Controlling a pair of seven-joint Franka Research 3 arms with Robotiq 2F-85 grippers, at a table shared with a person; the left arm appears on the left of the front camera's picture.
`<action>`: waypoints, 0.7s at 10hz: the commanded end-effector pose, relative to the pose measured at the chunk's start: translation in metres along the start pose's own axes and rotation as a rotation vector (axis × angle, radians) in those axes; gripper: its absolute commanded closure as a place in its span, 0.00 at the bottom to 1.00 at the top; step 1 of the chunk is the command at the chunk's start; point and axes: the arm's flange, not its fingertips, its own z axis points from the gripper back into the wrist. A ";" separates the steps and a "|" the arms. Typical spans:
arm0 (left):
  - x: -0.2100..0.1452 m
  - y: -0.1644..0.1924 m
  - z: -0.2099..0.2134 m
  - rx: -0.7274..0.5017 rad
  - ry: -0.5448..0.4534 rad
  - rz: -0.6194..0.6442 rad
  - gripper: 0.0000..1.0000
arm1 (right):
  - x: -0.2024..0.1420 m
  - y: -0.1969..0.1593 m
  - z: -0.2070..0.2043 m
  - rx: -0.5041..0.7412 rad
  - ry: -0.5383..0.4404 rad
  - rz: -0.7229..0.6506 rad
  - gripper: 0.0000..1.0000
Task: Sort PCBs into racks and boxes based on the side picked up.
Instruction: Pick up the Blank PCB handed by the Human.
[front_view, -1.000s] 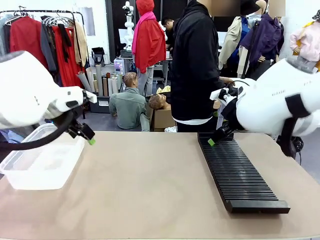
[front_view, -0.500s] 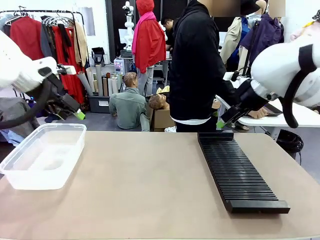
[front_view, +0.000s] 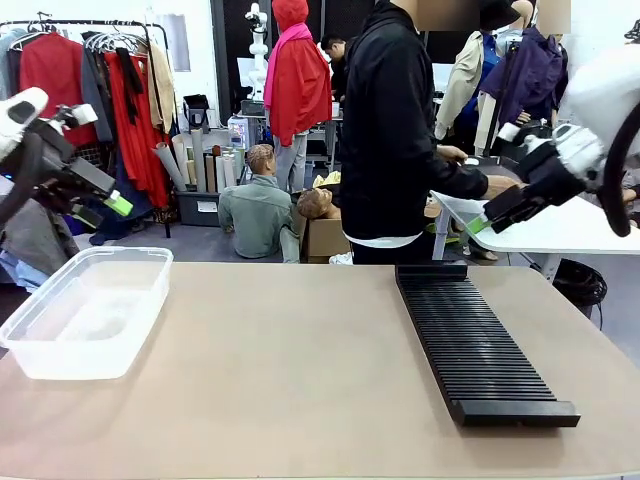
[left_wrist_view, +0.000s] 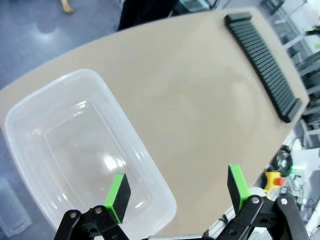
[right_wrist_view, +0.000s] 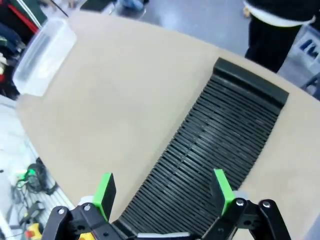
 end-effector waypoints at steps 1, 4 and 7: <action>-0.005 0.012 0.019 -0.103 -0.018 0.043 0.00 | -0.007 -0.022 0.023 0.077 -0.094 -0.051 0.00; -0.018 0.024 0.038 -0.218 -0.094 0.070 0.00 | -0.025 -0.043 0.057 0.163 -0.188 -0.141 0.00; -0.031 0.025 0.047 -0.289 -0.156 0.008 0.00 | -0.040 -0.052 0.077 0.255 -0.239 -0.265 0.00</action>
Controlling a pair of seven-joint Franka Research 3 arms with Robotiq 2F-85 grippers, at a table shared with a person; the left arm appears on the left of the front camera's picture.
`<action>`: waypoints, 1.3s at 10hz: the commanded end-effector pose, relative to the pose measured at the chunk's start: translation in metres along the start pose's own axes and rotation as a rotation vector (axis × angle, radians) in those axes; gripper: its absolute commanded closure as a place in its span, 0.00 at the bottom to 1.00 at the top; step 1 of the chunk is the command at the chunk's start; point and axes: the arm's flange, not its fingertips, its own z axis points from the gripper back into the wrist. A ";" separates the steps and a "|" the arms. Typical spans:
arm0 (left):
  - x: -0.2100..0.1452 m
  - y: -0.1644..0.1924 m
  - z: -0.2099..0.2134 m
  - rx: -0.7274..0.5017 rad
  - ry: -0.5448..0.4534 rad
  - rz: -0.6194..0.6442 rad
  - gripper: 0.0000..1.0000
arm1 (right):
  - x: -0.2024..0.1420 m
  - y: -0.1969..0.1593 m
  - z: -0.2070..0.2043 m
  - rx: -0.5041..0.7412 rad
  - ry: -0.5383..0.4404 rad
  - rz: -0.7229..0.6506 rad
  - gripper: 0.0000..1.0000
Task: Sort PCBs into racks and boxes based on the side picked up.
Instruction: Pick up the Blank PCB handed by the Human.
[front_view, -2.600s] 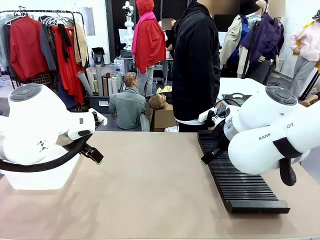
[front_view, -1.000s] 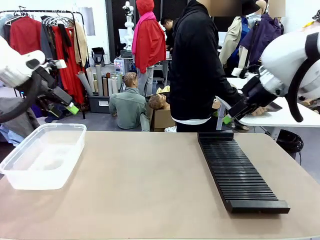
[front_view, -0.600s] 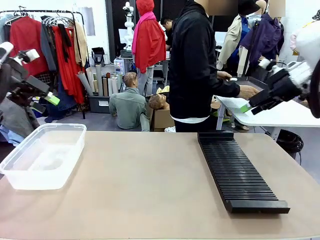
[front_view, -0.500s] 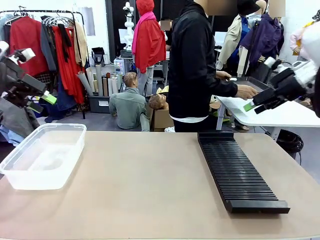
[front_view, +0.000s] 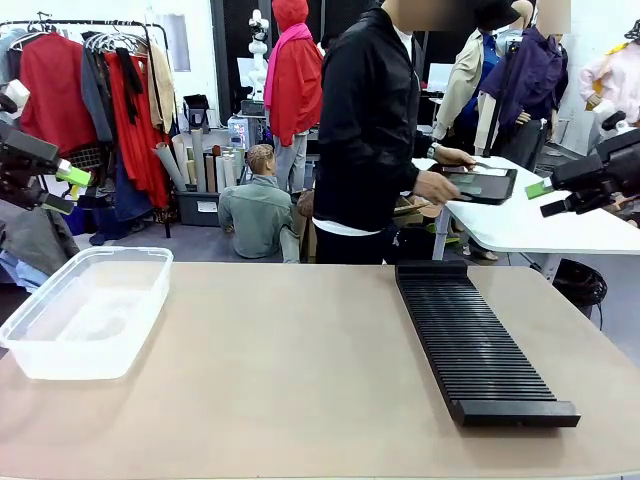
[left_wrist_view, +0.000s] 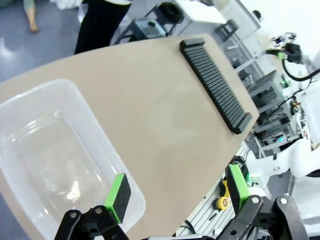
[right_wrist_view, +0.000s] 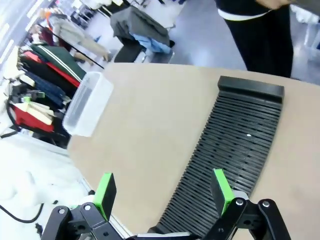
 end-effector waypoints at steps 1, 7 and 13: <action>-0.011 0.002 0.007 -0.048 -0.041 -0.037 0.00 | 0.001 0.002 0.011 0.047 -0.022 -0.073 0.00; -0.033 0.010 0.026 -0.049 -0.057 -0.044 0.00 | -0.003 0.004 0.042 0.151 -0.051 -0.114 0.00; -0.032 0.013 0.031 -0.034 -0.057 -0.019 0.00 | -0.007 0.003 0.045 0.134 -0.035 -0.100 0.00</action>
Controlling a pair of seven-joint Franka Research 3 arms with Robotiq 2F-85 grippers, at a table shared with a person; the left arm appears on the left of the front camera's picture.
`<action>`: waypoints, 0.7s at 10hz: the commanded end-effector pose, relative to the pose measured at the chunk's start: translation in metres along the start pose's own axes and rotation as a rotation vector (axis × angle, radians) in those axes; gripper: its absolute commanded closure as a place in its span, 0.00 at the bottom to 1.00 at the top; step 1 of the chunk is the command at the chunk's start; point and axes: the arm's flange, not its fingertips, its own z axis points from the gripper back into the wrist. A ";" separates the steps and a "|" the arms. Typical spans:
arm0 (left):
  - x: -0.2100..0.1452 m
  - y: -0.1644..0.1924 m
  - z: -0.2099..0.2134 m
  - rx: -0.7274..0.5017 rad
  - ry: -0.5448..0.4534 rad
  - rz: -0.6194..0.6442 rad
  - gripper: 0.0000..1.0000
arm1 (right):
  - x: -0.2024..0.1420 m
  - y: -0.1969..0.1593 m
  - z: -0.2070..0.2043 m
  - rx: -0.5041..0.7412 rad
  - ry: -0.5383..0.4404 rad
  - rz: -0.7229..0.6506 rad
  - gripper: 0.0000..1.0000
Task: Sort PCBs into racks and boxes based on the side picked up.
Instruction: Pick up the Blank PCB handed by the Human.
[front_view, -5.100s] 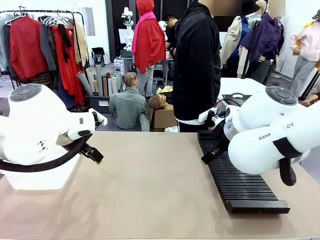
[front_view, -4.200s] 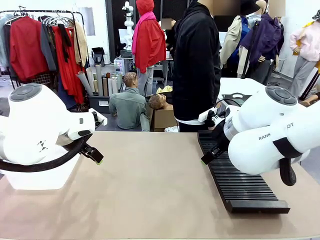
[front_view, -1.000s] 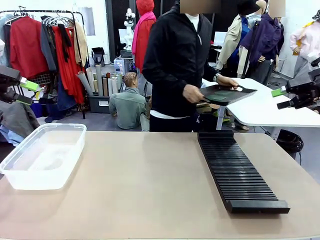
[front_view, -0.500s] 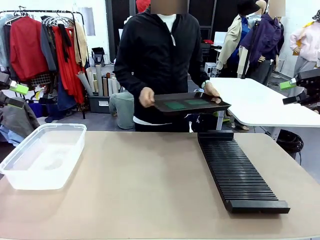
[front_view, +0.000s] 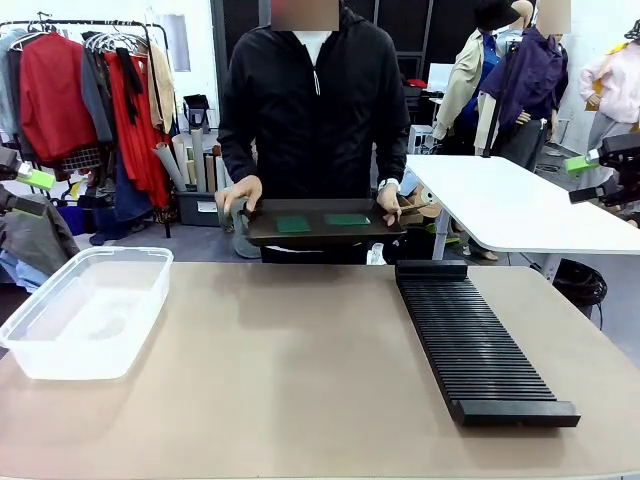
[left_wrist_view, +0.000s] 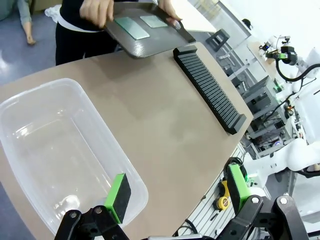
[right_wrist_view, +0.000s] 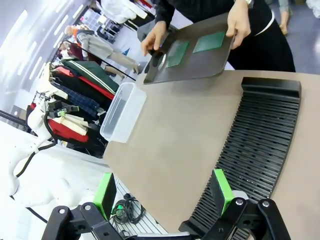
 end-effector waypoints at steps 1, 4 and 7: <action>-0.001 0.001 0.000 -0.004 0.002 0.001 0.00 | -0.001 0.000 -0.001 -0.011 0.012 0.000 0.00; -0.001 0.001 0.000 -0.004 0.002 0.001 0.00 | -0.001 0.000 -0.001 -0.011 0.012 0.000 0.00; -0.001 0.001 0.000 -0.004 0.002 0.001 0.00 | -0.001 0.000 -0.001 -0.011 0.012 0.000 0.00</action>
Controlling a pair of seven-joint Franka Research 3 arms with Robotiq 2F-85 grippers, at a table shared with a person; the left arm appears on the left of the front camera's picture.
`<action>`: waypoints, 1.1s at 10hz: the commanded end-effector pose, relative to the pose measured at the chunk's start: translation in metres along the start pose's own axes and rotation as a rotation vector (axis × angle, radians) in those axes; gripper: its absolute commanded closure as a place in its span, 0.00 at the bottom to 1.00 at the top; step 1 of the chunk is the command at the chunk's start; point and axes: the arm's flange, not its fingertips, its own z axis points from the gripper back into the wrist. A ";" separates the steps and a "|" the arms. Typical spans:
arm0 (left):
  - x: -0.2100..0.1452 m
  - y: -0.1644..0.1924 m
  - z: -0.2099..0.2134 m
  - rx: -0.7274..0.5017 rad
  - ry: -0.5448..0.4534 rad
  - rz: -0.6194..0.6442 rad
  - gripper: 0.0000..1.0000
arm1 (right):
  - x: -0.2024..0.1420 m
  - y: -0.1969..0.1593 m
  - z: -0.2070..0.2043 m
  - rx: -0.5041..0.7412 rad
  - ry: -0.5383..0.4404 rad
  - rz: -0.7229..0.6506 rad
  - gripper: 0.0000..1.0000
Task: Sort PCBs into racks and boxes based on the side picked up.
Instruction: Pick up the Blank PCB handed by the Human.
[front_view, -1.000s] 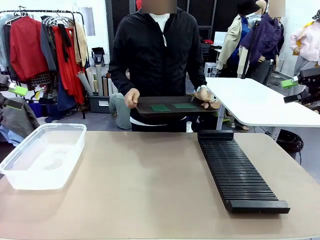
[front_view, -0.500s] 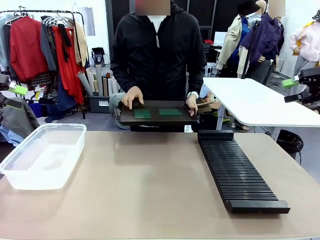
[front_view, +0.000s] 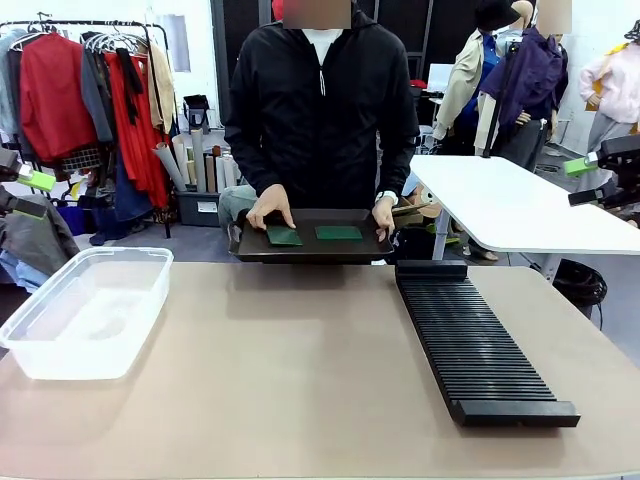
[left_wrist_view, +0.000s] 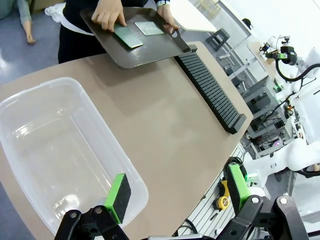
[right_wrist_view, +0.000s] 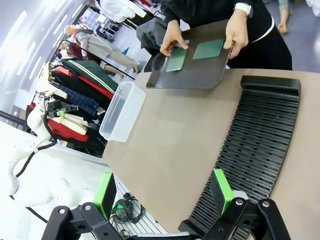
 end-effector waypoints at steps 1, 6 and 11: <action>0.000 0.000 0.001 -0.003 0.000 -0.001 0.00 | 0.000 0.002 0.000 -0.009 0.008 0.004 0.00; 0.000 0.000 0.001 -0.003 0.000 -0.001 0.00 | 0.000 0.002 0.000 -0.009 0.008 0.004 0.00; 0.000 0.000 0.001 -0.003 0.000 -0.001 0.00 | 0.000 0.002 0.000 -0.009 0.008 0.004 0.00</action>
